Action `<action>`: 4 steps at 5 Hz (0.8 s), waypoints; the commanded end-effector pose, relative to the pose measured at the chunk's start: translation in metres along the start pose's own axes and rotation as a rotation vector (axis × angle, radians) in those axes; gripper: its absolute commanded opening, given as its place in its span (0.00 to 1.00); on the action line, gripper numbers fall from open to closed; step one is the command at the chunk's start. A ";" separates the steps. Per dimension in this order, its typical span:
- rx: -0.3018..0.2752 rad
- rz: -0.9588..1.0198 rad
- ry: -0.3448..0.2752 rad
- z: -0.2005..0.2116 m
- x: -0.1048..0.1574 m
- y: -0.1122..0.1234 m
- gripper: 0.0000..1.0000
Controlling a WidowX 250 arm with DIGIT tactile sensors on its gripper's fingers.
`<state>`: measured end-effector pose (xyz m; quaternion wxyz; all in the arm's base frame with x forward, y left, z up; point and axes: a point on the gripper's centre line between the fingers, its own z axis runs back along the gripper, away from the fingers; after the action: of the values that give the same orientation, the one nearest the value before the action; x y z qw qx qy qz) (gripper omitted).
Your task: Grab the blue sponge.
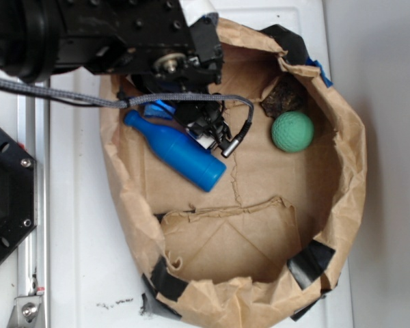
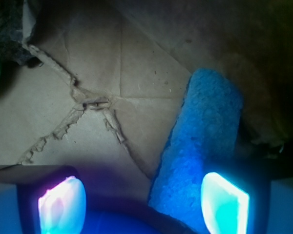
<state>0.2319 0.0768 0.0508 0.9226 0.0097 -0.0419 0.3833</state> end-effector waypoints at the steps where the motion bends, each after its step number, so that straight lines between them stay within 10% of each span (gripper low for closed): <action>1: 0.090 0.222 -0.049 0.012 0.020 0.023 1.00; 4: 0.131 0.323 -0.023 0.026 0.029 0.011 1.00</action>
<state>0.2396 0.0964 0.0645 0.8511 0.0667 -0.0080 0.5207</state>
